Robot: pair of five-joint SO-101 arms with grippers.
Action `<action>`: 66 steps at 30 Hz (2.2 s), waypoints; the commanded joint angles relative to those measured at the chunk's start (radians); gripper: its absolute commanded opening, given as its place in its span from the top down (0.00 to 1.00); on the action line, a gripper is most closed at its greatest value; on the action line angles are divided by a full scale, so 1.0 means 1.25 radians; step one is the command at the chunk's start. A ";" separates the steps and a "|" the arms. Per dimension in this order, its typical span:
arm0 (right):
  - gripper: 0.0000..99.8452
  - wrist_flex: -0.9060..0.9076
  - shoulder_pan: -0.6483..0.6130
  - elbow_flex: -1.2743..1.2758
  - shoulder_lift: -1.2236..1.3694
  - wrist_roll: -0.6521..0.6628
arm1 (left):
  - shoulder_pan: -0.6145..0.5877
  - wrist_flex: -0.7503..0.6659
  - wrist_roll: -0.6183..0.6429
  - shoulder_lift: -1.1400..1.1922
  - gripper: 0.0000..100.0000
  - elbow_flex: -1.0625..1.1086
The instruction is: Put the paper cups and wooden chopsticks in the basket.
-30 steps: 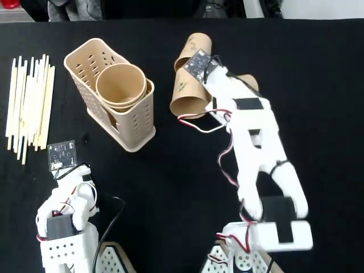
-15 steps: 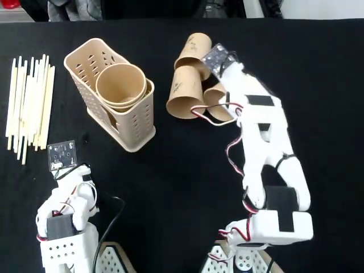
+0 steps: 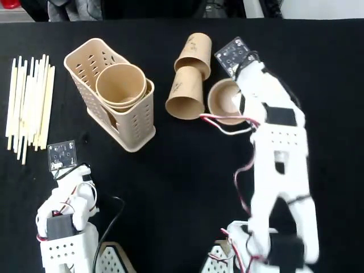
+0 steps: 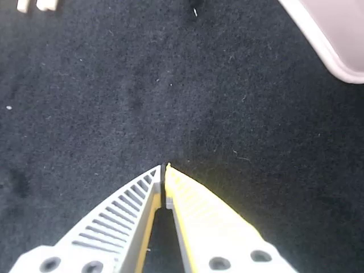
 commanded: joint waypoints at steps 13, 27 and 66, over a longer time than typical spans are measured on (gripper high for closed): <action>0.99 0.411 -0.021 -0.295 -0.290 -0.244 | 0.008 0.004 0.006 -0.001 0.97 0.013; 0.99 0.443 -0.422 -0.554 -0.298 -0.487 | 0.008 0.004 0.006 -0.001 0.97 0.013; 0.99 0.383 -0.475 -0.770 0.268 -0.463 | 0.008 0.004 0.006 -0.001 0.97 0.013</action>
